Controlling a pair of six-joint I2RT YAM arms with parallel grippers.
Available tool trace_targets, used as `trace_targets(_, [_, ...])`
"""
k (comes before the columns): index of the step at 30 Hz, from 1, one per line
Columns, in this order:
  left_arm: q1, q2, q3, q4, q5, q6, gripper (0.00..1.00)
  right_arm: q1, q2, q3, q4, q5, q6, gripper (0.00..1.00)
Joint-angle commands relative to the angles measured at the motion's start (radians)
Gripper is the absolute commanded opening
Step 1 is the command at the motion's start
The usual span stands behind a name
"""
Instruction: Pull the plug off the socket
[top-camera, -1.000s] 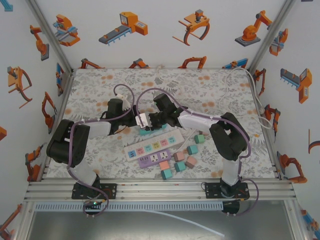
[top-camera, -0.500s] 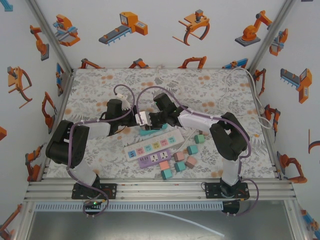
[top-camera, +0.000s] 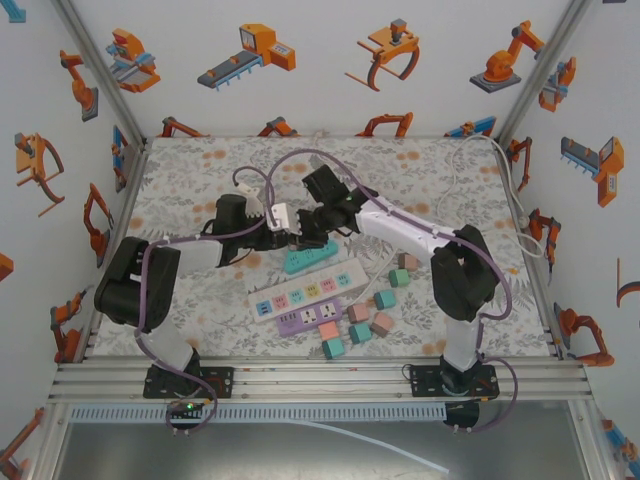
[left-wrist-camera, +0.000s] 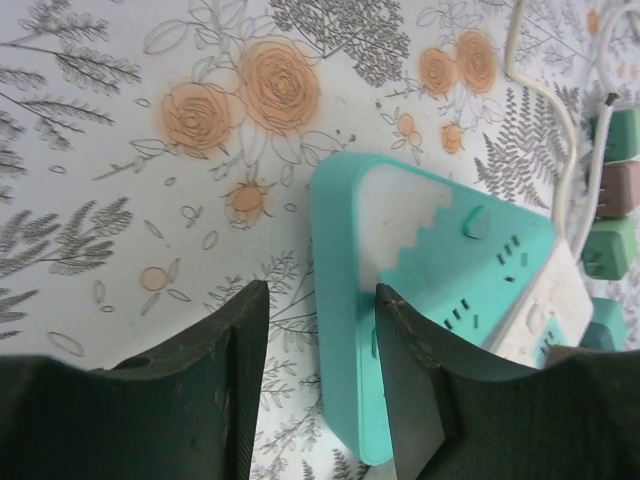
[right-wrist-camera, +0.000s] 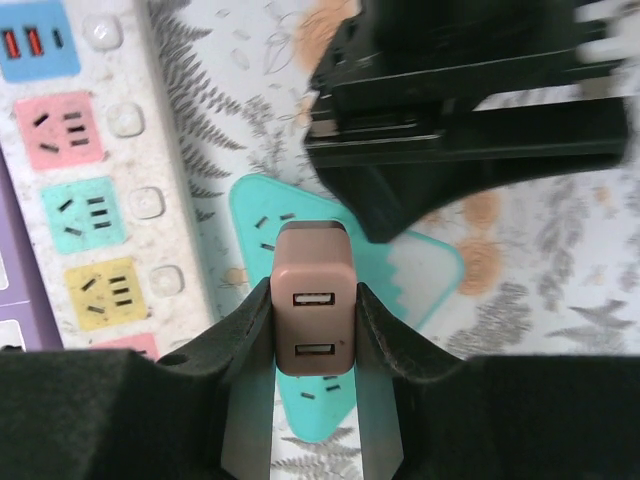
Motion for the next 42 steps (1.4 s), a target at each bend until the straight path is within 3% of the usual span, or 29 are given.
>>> trace_targets(1, [0.007,0.083,-0.066,-0.240,-0.092,0.125,0.46,0.003,-0.017,0.040,-0.101,0.039,0.001,0.20])
trace_targets(4, [0.009,0.087,-0.076,-0.160,0.001,0.064,0.48,0.005,-0.006,0.045,-0.095,0.039,0.002,0.20])
trace_targets(10, [0.008,0.028,-0.037,-0.160,0.019,0.019,0.50,0.005,-0.074,0.018,-0.033,0.065,0.081,0.20])
trace_targets(13, [0.007,-0.016,-0.016,-0.156,0.023,-0.007,0.54,0.005,-0.142,-0.041,0.068,0.151,0.252,0.20])
trace_targets(18, [0.000,-0.124,0.004,-0.134,0.045,-0.044,0.58,0.004,-0.280,-0.113,0.108,0.328,0.707,0.18])
trace_targets(25, [-0.094,-0.392,-0.021,-0.144,0.026,0.027,0.62,-0.017,-0.640,-0.411,0.151,0.422,1.173,0.19])
trace_targets(32, [-0.269,-0.677,-0.100,-0.202,0.054,0.211,0.64,-0.206,-0.960,-0.670,0.084,0.321,1.450,0.19])
trace_targets(36, [-0.385,-0.820,-0.120,-0.335,0.048,0.345,0.68,-0.337,-1.034,-0.782,0.060,0.205,1.558,0.20])
trace_targets(42, [-0.503,-0.945,-0.130,-0.527,0.008,0.466,0.82,-0.518,-1.084,-0.937,0.002,0.205,1.609,0.22])
